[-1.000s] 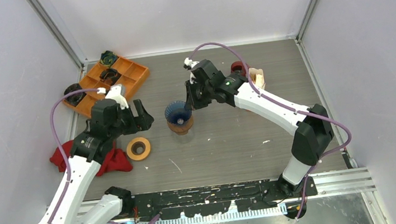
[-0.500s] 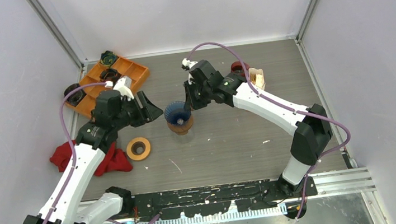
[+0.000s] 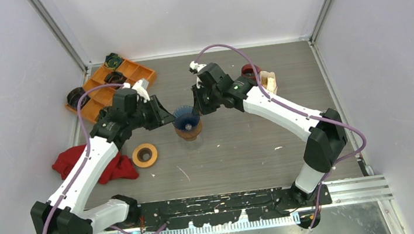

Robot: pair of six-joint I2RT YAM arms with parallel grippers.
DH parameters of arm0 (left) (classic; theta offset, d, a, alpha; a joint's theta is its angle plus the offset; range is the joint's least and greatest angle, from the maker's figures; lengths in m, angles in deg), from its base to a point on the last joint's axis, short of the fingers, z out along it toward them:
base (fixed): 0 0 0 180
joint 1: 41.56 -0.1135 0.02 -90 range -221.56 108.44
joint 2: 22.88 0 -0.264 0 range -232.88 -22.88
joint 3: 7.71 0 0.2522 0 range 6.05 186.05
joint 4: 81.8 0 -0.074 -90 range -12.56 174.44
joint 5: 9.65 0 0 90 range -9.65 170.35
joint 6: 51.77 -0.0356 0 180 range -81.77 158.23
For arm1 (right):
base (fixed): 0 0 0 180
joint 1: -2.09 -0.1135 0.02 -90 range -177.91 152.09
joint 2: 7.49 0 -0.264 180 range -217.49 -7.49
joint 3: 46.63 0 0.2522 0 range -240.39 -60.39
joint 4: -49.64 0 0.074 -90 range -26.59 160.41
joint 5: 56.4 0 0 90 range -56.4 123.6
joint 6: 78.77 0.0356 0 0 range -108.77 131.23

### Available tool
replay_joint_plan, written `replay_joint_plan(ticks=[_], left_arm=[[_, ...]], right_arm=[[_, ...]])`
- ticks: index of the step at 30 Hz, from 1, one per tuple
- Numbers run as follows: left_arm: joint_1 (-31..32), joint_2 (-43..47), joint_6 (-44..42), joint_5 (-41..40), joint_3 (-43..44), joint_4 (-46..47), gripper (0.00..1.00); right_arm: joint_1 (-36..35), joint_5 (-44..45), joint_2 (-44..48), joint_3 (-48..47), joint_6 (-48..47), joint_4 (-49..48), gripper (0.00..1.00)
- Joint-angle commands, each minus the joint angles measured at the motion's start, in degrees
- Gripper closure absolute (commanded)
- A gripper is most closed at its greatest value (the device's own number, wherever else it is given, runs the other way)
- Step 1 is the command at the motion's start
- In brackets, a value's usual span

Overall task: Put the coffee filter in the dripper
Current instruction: Press the coffee dripper onto the connecting ring.

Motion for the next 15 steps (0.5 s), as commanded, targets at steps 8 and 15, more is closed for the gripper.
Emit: replay_joint_plan(ticks=[8,15], left_arm=[[2.1,-3.1,-0.5,1.0,3.2,2.2,0.82],[3.8,-4.1,-1.7,-1.0,3.6,0.7,0.87]], right_arm=[[-0.4,2.6,-2.0,-0.1,-1.9,1.2,0.99],[-0.4,3.6,-2.3,2.6,-2.3,0.5,0.99]])
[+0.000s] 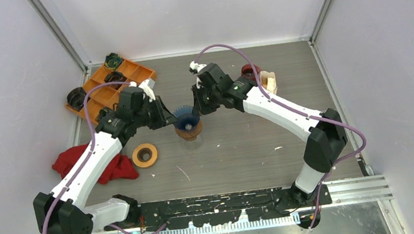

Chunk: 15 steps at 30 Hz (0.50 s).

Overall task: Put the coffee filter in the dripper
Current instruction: Press the coffee dripper onto the connecting ring.

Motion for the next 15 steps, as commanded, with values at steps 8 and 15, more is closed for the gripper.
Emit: replay_joint_plan(ticks=[8,15], left_arm=[[3.2,-1.7,-2.2,-3.0,2.1,-1.0,0.90],[4.9,-1.8,-2.6,-4.7,1.4,-1.4,0.90]], right_arm=[[-0.4,3.6,-3.0,5.7,-2.3,-0.4,0.99],[-0.7,3.7,-3.1,7.4,-3.0,-1.3,0.99]])
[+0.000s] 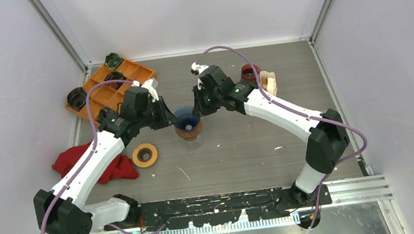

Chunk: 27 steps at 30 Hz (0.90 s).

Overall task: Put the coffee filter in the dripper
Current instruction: Press the coffee dripper onto the connecting ring.

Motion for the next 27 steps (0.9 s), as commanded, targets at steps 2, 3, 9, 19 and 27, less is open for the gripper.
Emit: replay_joint_plan(ticks=[2,3,9,19,27], left_arm=[[1.9,-0.9,-1.4,0.3,0.8,-0.8,0.90],[1.9,-0.9,-1.6,0.2,1.1,-1.1,0.90],[1.9,-0.6,-2.0,-0.8,3.0,-1.8,0.85],[1.9,-1.2,-2.2,-1.9,7.2,-2.5,0.75],[1.8,-1.0,-2.7,-2.3,9.3,-3.1,0.61]], right_arm=[[-0.9,3.1,-3.8,3.6,-3.0,2.7,0.99],[-0.9,2.9,-3.6,3.4,-3.0,2.7,0.99],[-0.9,3.2,-2.6,0.3,-2.9,2.7,0.99],[-0.9,3.9,-1.2,-4.2,-2.5,2.9,0.88],[-0.8,4.2,-0.9,-7.9,-2.9,2.9,0.74]])
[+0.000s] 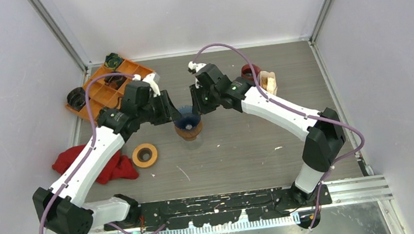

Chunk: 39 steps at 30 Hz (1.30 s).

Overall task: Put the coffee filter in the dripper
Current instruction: Press the coffee dripper onto the connecting ring.

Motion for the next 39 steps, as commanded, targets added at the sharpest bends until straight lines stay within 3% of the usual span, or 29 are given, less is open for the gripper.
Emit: replay_joint_plan(ticks=[1,3,8,16,29,39], left_arm=[[0.3,0.8,-1.1,-0.2,3.7,1.0,0.59],[0.3,1.2,-1.5,-0.5,4.1,0.6,0.58],[0.2,3.7,-3.3,-3.0,4.6,-0.9,0.41],[-1.0,9.6,-7.1,-9.3,3.6,-3.7,0.24],[-3.2,17.3,-14.7,-20.0,-1.6,-0.6,0.01],[-3.4,20.0,-21.0,-25.0,-4.1,0.7,0.01]], right_arm=[[-0.3,1.5,0.2,-4.6,-1.4,-0.6,0.71],[-0.3,1.3,0.4,-5.9,-1.7,-0.6,0.65],[-0.2,2.9,2.8,-7.9,-3.4,0.2,0.51],[1.5,12.7,9.2,-5.4,-6.5,3.3,0.40],[12.6,22.6,17.4,2.8,-8.8,4.9,0.36],[22.5,24.3,15.2,5.2,-11.0,1.8,0.36]])
